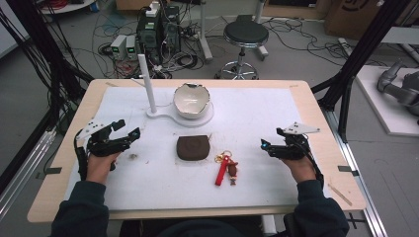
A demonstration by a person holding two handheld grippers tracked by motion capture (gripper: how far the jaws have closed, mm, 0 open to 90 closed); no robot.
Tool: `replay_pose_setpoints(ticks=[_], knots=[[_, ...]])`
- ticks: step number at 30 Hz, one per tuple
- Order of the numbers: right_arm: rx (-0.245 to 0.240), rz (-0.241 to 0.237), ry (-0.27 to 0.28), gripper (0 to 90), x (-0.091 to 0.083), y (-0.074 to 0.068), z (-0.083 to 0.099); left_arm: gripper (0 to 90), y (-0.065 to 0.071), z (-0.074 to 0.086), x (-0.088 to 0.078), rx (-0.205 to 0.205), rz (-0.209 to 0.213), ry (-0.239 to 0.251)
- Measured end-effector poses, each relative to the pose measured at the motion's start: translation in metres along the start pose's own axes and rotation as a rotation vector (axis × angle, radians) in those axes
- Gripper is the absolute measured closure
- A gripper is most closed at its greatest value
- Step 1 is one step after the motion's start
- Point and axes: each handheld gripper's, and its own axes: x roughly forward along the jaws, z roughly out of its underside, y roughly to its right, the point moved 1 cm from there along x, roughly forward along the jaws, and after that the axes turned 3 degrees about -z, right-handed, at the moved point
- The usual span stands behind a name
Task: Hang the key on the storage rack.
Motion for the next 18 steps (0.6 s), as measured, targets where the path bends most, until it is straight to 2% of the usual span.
replay_pose_setpoints(ticks=[5,8,11,18], knots=[[0.003,-0.012,-0.002,22.0,0.002,-0.001,0.000,20.1,-0.001,0.000,0.000,0.001,-0.009,0.003],[-0.018,-0.025,-0.007,22.0,0.003,-0.006,-0.001,20.1,-0.001,-0.001,-0.002,0.002,-0.011,0.001],[-0.047,-0.050,-0.009,22.0,0.004,-0.015,-0.003,20.1,0.000,0.000,-0.001,0.004,-0.004,-0.002],[-0.073,-0.125,-0.055,21.9,0.011,-0.046,-0.008,20.1,0.003,0.000,-0.002,0.014,0.004,-0.007]])
